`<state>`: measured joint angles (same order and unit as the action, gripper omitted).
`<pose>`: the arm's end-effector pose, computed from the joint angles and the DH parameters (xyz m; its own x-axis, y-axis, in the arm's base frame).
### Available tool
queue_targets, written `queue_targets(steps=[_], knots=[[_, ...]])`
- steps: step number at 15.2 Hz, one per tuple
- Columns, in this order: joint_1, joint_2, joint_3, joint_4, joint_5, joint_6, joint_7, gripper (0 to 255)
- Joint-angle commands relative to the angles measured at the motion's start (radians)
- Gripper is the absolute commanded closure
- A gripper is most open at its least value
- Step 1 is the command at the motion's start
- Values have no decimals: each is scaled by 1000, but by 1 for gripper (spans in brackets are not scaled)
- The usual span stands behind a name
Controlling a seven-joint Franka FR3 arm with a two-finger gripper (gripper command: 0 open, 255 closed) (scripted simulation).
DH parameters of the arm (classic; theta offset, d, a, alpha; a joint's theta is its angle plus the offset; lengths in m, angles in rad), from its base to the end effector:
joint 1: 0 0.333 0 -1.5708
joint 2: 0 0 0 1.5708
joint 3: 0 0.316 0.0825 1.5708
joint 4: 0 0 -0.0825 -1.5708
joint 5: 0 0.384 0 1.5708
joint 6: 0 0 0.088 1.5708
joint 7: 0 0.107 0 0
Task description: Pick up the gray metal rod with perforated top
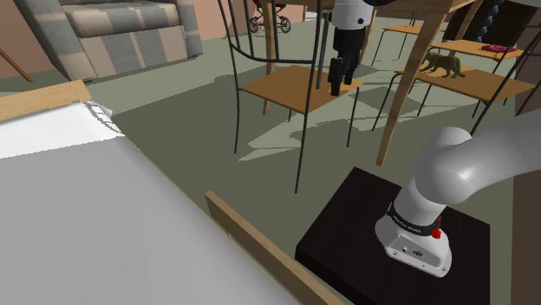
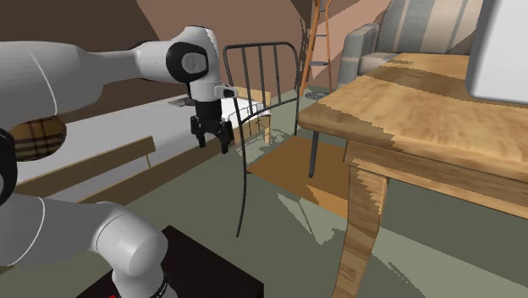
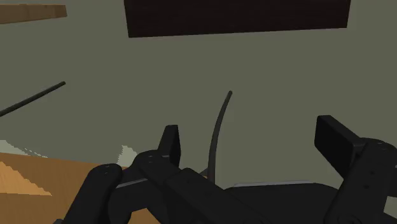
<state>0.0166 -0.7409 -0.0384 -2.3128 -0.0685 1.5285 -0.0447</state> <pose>0.3149 -0.0180 0.5931 0.9985 0.0312 -0.0456 0.0330 -0.9986 0.0406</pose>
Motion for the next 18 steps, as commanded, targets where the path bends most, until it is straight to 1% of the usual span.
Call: queue_targets(steps=[1,7,12,15,17,18], knots=[[0,0,0,0,0,0,0,0],[-43,-144,-116,-233,-65,457,-74,0],[-63,-174,-252,-380,-100,882,-153,0],[-41,-145,-361,-436,-103,1154,-219,0],[5,-111,-453,-457,-95,1337,-276,0],[42,-94,-508,-462,-88,1427,-309,0]])
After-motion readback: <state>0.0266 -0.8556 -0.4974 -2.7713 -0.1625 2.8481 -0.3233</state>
